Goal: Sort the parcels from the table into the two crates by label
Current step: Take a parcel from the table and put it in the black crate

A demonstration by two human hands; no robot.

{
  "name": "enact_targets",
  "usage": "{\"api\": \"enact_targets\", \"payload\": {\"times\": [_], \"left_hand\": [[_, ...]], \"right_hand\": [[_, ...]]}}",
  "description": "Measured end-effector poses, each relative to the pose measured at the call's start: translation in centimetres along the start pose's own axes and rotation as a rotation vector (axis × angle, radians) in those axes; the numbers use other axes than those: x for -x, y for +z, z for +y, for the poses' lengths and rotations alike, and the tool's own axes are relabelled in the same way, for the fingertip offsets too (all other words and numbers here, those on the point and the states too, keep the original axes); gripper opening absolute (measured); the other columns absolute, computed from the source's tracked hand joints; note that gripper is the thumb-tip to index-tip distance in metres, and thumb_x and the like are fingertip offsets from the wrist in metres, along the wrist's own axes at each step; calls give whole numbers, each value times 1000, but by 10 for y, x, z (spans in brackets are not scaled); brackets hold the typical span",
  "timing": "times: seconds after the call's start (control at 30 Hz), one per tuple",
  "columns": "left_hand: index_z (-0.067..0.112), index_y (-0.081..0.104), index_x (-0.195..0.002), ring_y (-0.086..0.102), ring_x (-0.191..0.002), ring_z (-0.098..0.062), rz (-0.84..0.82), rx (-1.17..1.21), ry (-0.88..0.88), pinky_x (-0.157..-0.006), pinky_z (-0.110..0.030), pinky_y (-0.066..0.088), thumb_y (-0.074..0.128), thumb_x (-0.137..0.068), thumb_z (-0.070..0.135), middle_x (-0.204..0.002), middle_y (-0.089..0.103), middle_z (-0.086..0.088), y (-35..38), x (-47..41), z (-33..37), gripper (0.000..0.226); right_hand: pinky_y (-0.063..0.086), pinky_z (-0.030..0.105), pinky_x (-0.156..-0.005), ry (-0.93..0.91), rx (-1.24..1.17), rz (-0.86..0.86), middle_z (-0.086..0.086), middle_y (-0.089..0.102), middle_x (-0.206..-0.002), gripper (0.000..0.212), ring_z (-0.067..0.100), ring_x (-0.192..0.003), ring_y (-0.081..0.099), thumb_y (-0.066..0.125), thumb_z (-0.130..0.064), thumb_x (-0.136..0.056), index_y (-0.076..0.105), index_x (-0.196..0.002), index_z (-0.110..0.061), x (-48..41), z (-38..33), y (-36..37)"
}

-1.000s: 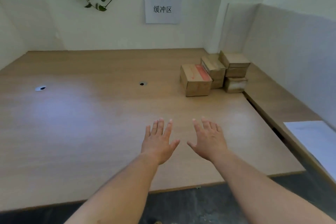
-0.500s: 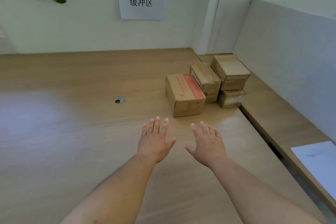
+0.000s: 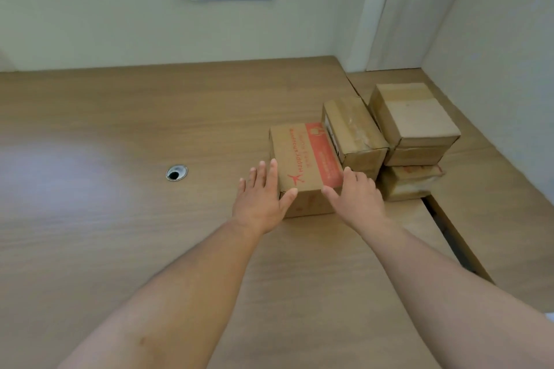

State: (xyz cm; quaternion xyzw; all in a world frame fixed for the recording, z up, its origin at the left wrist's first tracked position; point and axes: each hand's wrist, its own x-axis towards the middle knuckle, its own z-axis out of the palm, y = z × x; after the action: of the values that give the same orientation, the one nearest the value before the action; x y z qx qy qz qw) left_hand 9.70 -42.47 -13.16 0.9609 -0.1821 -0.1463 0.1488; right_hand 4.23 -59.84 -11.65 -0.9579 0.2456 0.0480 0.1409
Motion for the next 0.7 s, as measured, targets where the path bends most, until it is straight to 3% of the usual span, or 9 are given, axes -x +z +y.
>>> {"api": "enact_targets", "payload": {"times": [0.17, 0.27, 0.33, 0.4, 0.47, 0.57, 0.63, 0.7], "left_hand": [[19, -14, -154, 14, -149, -20, -44, 275, -37, -119, -38, 22, 36, -101, 47, -164, -1, -2, 10, -18, 13, 78], [22, -5, -156, 34, -141, -22, 44, 350, -62, -112, -35, 34, 49, -98, 37, -160, 24, -2, 8, -11, 12, 81], [25, 1, -156, 49, -127, -21, 108, 365, -118, -103, -35, 41, 54, -94, 35, -145, 46, -2, 3, -1, 4, 82], [26, 6, -156, 57, -109, -19, 109, 365, -181, -91, -33, 46, 55, -93, 39, -117, 61, 1, -1, 10, -4, 80], [27, 22, -152, 58, -104, -19, 64, 389, -240, -86, -32, 46, 56, -91, 44, -108, 61, 1, 0, 19, -6, 71], [22, 48, -130, 61, -106, -17, -23, 561, -307, -93, -34, 51, 62, -90, 35, -123, 61, -3, 7, 31, 1, 45], [18, 48, -128, 62, -97, -12, -88, 690, -335, -82, -21, 53, 62, -93, 21, -123, 65, -4, 8, 43, 10, 38], [19, 46, -130, 60, -97, -12, -102, 758, -355, -72, -15, 49, 62, -92, 11, -124, 63, -2, 7, 55, 15, 42]], "right_hand": [[48, 41, -89, 20, -213, -42, 11, 52, -131, 65, 28, -116, 54, 50, -50, -94, 33, -141, -7, -25, -1, 14], [49, 38, -78, 54, -216, -20, 8, 58, -124, 63, 27, -109, 59, 51, -54, -93, 37, -137, -11, -27, 2, 11], [52, 37, -78, 82, -157, -41, 4, 64, -109, 57, 26, -100, 62, 46, -61, -92, 48, -124, -14, -23, 7, 6], [53, 38, -78, 91, -140, -99, -1, 65, -96, 54, 22, -91, 62, 43, -65, -90, 57, -110, -18, -16, 10, 4], [49, 33, -75, 75, -189, -166, -3, 65, -98, 52, 20, -94, 61, 44, -64, -91, 59, -111, -18, -7, 10, 3], [45, 32, -78, 81, -515, -328, 1, 64, -117, 46, 20, -100, 59, 56, -49, -93, 53, -127, -19, 8, 9, 2], [45, 29, -74, 116, -746, -450, 3, 62, -116, 42, 16, -94, 57, 61, -36, -93, 52, -130, -18, 19, 10, 0], [45, 27, -67, 72, -753, -525, 0, 61, -110, 39, 13, -89, 57, 61, -30, -94, 51, -130, -20, 25, 13, 1]]}}
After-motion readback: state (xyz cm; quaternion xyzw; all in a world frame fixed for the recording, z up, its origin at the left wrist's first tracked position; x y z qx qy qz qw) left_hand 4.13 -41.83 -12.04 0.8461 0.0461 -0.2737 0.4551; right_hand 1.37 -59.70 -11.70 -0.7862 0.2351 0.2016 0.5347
